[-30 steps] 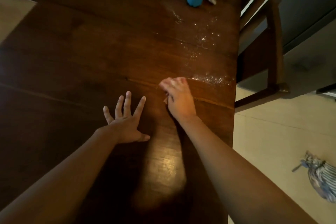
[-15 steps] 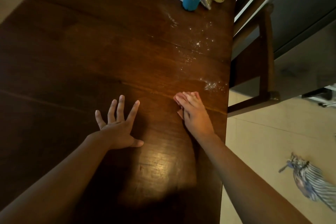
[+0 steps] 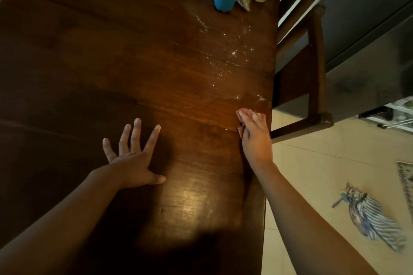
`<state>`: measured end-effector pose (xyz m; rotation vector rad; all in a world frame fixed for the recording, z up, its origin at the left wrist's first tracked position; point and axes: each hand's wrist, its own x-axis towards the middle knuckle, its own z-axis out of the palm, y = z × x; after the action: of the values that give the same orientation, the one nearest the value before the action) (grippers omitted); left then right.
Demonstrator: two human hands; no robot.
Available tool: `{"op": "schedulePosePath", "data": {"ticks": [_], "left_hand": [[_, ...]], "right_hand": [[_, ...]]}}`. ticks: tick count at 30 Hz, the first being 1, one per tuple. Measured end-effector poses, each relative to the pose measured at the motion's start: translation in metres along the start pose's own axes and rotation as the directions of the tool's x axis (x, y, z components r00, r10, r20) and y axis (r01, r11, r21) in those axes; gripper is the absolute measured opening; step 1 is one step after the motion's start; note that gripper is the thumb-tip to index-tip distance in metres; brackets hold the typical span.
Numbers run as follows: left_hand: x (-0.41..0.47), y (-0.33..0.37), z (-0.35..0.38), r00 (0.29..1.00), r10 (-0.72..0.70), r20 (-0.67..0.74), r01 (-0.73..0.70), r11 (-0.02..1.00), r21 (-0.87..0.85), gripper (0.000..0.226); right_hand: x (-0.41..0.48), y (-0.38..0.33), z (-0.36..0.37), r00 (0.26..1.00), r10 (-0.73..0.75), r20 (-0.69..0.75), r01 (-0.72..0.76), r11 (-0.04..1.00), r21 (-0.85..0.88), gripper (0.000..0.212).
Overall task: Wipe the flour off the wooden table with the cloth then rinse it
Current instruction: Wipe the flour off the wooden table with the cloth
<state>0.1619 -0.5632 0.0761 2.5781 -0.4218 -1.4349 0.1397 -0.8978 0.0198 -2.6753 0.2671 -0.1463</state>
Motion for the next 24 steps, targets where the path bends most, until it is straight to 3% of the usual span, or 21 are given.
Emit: {"op": "schedulePosePath", "data": {"ticks": [2, 6, 8, 11, 13, 15, 19, 21, 24], "left_hand": [[0.0, 0.0, -0.002, 1.0, 0.001, 0.003, -0.001, 1.0, 0.004, 0.134], [0.001, 0.001, -0.001, 1.0, -0.011, -0.004, 0.011, 1.0, 0.01, 0.134], [0.001, 0.001, 0.0, 1.0, -0.014, -0.005, 0.014, 1.0, 0.013, 0.135], [0.0, 0.002, -0.001, 1.0, -0.018, 0.003, 0.018, 1.0, 0.024, 0.134], [-0.001, 0.002, -0.002, 1.0, -0.013, 0.012, 0.013, 1.0, 0.024, 0.134], [-0.002, 0.003, -0.002, 1.0, -0.012, 0.015, 0.011, 1.0, 0.02, 0.134], [-0.002, 0.003, -0.001, 1.0, -0.016, 0.006, 0.016, 1.0, 0.01, 0.134], [-0.002, 0.003, -0.001, 1.0, -0.017, -0.001, 0.017, 1.0, 0.009, 0.134], [-0.002, 0.004, 0.0, 1.0, -0.019, -0.007, 0.019, 1.0, 0.013, 0.134]], "right_hand": [[0.015, 0.015, 0.0, 0.999, 0.028, -0.026, -0.028, 1.0, -0.003, 0.043], [0.076, 0.013, 0.0, 0.952, 0.265, -0.155, -0.268, 0.963, 0.001, 0.042], [0.085, 0.002, 0.004, 0.97, 0.189, -0.151, -0.196, 0.98, -0.038, 0.041], [0.069, -0.001, 0.005, 1.0, -0.01, 0.03, 0.011, 1.0, -0.013, 0.044], [0.058, 0.011, 0.0, 0.992, -0.059, 0.113, 0.059, 0.998, 0.0, 0.046], [0.057, 0.02, -0.004, 0.997, -0.018, 0.072, 0.017, 1.0, 0.012, 0.046], [0.088, 0.009, 0.001, 0.961, 0.227, -0.155, -0.225, 0.974, 0.029, 0.043], [0.098, 0.004, 0.006, 0.973, 0.17, -0.159, -0.175, 0.985, -0.017, 0.042], [0.097, 0.021, 0.005, 0.998, -0.065, 0.0, 0.065, 0.998, -0.006, 0.044]]}}
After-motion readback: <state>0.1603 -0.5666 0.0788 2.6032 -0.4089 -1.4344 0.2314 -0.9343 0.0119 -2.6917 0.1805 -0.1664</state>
